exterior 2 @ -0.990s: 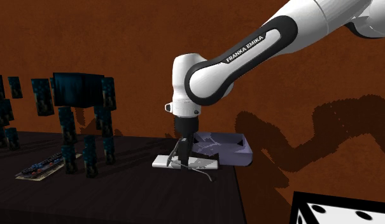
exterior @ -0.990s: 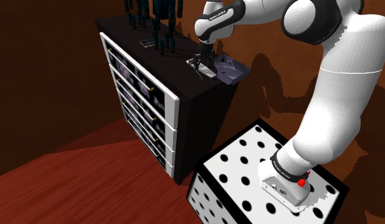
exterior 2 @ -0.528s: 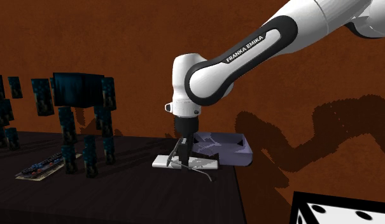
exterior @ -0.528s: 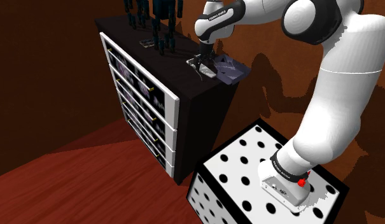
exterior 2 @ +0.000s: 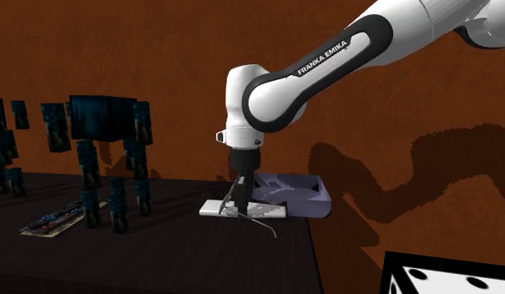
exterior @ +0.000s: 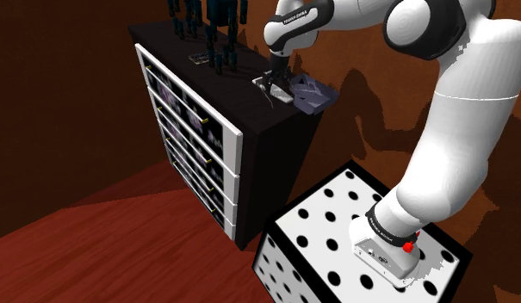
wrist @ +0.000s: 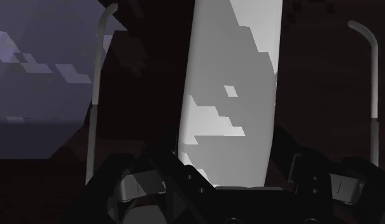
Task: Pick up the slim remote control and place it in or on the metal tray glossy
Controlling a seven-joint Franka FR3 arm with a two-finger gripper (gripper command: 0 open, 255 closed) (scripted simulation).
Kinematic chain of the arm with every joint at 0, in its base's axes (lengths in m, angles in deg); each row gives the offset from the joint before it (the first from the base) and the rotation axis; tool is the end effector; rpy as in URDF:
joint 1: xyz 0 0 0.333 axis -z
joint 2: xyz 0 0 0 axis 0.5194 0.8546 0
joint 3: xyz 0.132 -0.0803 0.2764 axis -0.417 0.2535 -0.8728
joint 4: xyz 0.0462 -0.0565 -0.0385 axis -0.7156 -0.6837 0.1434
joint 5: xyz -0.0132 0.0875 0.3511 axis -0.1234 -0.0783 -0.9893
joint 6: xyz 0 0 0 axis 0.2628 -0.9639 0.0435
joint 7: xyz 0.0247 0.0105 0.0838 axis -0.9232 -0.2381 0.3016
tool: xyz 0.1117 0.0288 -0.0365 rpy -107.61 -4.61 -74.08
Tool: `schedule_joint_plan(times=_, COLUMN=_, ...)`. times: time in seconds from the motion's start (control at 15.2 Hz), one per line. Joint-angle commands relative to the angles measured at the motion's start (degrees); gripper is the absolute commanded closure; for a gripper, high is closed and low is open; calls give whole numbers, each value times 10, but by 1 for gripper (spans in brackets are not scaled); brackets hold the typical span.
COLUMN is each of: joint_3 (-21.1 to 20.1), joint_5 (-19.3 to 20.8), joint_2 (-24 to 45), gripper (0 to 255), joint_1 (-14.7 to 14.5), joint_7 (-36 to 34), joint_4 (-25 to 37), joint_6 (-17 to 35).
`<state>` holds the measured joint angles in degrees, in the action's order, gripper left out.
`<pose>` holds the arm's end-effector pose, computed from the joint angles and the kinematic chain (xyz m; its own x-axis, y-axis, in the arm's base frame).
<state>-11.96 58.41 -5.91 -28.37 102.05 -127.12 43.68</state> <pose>0.6229 -0.0804 0.3430 0.9963 0.0857 0.0075 0.0858 -0.9963 -0.0079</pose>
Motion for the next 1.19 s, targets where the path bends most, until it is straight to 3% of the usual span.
schedule_joint_plan(times=0.0, joint_3=0, joint_5=1, joint_2=-7, gripper=255, joint_1=0, joint_7=-1, joint_4=4, joint_6=-11)
schedule_joint_plan(times=1.12, joint_3=3, joint_5=7, joint_2=-50, gripper=255, joint_1=-1, joint_7=-5, joint_4=76, joint_6=-125)
